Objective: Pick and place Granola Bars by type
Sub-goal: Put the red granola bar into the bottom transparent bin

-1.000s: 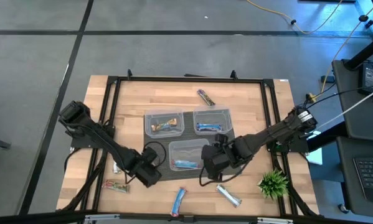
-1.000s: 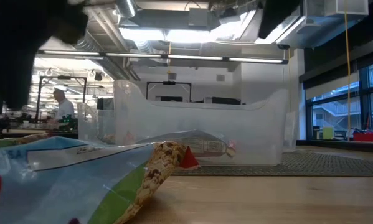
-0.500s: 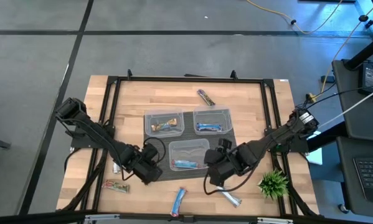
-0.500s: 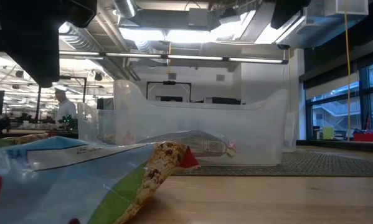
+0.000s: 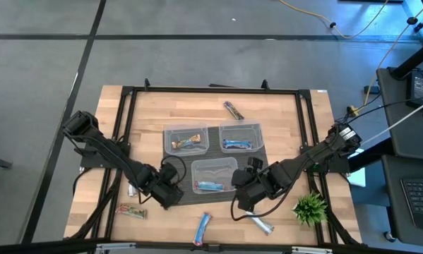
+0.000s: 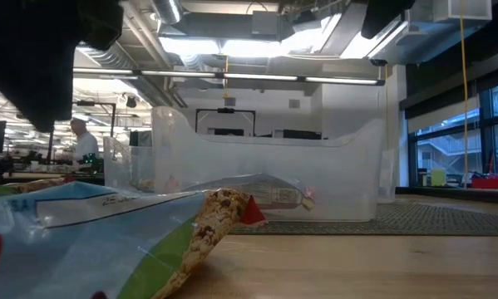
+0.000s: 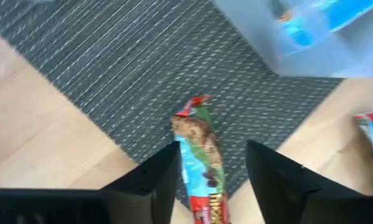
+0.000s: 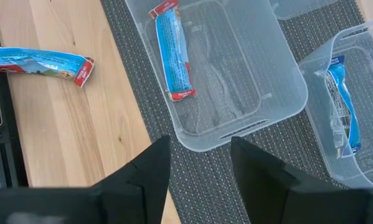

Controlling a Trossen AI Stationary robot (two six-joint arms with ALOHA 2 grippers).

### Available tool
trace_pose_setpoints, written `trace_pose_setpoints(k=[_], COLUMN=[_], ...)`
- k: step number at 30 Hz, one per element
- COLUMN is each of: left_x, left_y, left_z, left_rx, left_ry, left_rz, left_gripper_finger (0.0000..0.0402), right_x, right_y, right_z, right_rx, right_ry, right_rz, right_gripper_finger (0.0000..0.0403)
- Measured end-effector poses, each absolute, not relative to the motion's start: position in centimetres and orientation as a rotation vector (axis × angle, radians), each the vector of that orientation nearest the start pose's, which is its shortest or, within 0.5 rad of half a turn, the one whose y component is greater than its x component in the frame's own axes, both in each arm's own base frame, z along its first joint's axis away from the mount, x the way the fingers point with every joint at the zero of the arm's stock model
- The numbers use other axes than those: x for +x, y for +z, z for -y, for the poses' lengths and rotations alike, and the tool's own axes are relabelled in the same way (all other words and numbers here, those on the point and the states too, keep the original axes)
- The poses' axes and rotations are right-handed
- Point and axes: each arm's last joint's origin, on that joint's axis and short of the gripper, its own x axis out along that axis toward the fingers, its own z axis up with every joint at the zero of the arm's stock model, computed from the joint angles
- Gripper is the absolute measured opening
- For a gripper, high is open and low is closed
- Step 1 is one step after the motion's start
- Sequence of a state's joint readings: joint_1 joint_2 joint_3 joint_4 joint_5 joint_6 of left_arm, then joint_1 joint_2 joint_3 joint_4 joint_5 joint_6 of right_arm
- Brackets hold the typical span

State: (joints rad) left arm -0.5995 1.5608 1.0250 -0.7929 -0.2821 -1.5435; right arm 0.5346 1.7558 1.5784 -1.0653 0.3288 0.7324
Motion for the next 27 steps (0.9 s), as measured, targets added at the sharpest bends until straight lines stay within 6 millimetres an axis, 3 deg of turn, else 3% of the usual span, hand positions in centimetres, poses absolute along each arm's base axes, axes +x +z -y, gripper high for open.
trace_pose_setpoints(k=[8, 19, 27], left_x=[23.2, 23.4, 23.9], left_y=[17.9, 16.7, 14.0], left_z=[15.0, 15.2, 15.7], left_rx=[-0.892, -0.86, -0.825], left_ry=[0.677, 0.587, 0.624], left_rz=[-1.057, -1.067, -1.169], left_gripper_finger=[0.022, 0.0211, 0.0207], right_x=[30.7, 30.7, 30.7], right_y=[28.9, 28.9, 28.9], right_z=[-17.1, -17.0, -17.0], right_rx=[0.13, 0.091, 0.083], right_ry=[-0.227, -0.232, -0.243], right_rz=[-1.112, -1.098, -1.089], right_gripper_finger=[0.0171, 0.0171, 0.0171])
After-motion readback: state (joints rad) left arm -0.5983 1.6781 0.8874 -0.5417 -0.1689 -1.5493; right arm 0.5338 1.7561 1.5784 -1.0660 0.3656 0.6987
